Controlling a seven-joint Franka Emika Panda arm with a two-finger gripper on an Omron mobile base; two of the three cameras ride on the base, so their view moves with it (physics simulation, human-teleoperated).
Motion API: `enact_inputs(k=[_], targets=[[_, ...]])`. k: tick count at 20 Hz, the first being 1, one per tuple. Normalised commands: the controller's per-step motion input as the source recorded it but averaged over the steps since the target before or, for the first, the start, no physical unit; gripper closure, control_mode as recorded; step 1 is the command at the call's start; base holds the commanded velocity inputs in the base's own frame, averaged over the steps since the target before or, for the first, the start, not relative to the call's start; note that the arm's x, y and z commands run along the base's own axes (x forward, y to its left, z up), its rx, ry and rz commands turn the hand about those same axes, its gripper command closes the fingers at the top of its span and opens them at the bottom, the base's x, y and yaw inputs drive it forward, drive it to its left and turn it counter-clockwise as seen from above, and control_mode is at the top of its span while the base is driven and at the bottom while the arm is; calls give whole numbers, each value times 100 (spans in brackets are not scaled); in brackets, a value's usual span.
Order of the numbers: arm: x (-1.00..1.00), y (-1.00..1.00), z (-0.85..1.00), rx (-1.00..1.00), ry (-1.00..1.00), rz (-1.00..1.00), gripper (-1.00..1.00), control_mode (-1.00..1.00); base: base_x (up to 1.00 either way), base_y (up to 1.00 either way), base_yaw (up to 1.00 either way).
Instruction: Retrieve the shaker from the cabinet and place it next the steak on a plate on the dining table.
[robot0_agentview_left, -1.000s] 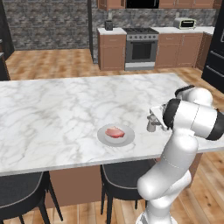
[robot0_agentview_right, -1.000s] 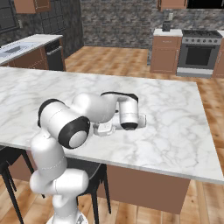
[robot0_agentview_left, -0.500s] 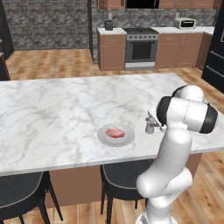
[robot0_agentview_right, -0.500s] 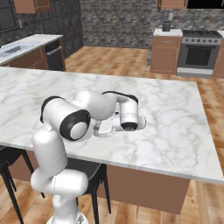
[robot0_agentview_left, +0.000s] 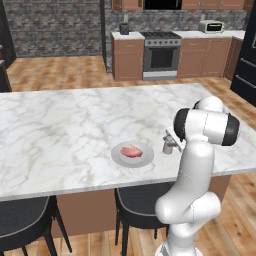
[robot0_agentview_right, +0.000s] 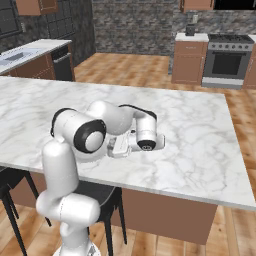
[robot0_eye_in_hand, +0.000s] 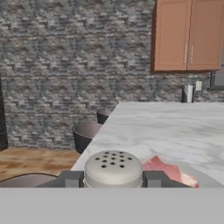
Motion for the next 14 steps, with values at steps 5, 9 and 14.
enact_inputs(k=[5, 9, 14], targets=[[27, 0, -28, 0, 0, 0, 100, -100, 0, 0, 0], [28, 2, -34, 0, 0, 0, 100, -100, 0, 0, 0], [24, 0, -35, 0, -2, 0, 100, -100, 0, 0, 0]])
